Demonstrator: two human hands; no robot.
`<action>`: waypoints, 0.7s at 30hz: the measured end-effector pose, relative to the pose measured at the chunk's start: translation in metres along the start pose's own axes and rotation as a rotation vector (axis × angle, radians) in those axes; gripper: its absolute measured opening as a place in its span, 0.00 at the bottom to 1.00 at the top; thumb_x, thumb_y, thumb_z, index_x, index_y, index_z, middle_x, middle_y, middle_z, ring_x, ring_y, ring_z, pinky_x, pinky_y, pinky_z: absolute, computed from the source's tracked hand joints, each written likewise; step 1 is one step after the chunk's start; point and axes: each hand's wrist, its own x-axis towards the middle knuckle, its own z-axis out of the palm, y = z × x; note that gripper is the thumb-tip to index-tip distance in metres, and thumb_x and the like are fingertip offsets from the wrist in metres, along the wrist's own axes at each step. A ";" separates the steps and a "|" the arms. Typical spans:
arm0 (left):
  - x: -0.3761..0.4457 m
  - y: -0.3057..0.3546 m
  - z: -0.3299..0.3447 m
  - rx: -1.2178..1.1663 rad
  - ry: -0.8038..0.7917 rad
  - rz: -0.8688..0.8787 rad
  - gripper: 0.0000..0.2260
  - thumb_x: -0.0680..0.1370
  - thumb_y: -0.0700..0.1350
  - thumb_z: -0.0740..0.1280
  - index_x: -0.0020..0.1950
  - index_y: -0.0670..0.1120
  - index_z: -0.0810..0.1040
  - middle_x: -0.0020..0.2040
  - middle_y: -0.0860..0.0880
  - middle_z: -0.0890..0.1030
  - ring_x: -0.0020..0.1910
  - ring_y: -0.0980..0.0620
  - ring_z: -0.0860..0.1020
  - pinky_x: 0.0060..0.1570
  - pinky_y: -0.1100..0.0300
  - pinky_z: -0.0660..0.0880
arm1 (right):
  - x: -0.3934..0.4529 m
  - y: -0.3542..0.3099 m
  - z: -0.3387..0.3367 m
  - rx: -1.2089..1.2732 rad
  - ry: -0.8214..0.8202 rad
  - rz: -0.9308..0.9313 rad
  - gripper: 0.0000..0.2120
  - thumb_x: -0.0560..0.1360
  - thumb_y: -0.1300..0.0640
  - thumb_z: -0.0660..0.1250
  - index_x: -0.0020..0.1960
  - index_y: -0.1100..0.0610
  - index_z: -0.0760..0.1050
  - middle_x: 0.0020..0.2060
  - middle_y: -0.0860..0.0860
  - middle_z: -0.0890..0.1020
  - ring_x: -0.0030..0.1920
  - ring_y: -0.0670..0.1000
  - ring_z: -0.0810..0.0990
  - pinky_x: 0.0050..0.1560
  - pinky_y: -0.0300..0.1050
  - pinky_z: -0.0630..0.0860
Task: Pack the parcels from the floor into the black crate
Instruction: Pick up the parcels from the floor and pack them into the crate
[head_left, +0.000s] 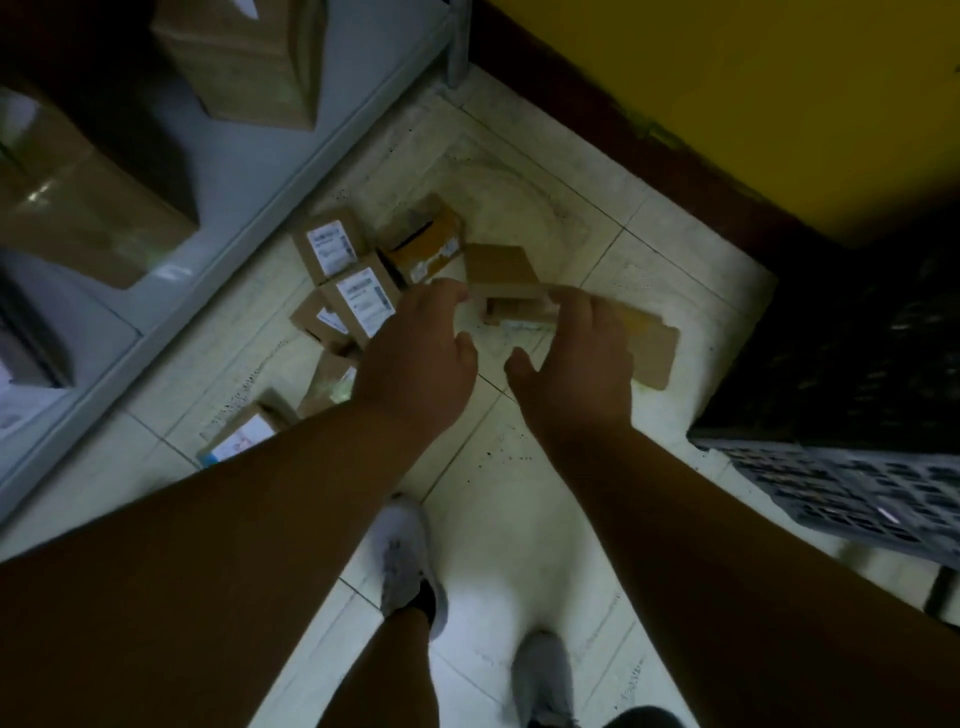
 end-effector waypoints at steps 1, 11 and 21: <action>0.013 -0.004 -0.002 0.002 -0.017 -0.007 0.17 0.79 0.42 0.61 0.68 0.47 0.69 0.65 0.45 0.73 0.57 0.45 0.76 0.53 0.49 0.75 | 0.012 -0.003 0.005 0.006 0.013 0.008 0.27 0.70 0.52 0.72 0.66 0.54 0.69 0.61 0.53 0.74 0.62 0.54 0.72 0.62 0.49 0.68; 0.116 -0.055 0.059 -0.086 -0.299 -0.179 0.23 0.81 0.45 0.63 0.75 0.55 0.62 0.70 0.47 0.68 0.63 0.46 0.73 0.61 0.51 0.72 | 0.119 0.039 0.102 0.216 -0.132 0.279 0.28 0.72 0.53 0.74 0.69 0.52 0.68 0.64 0.53 0.73 0.62 0.53 0.75 0.61 0.48 0.75; 0.204 -0.129 0.203 -0.309 -0.204 -0.575 0.26 0.81 0.41 0.63 0.76 0.55 0.60 0.71 0.45 0.68 0.62 0.45 0.73 0.46 0.55 0.73 | 0.211 0.135 0.207 0.190 -0.223 0.276 0.28 0.71 0.47 0.71 0.69 0.51 0.68 0.62 0.54 0.72 0.57 0.57 0.76 0.54 0.57 0.80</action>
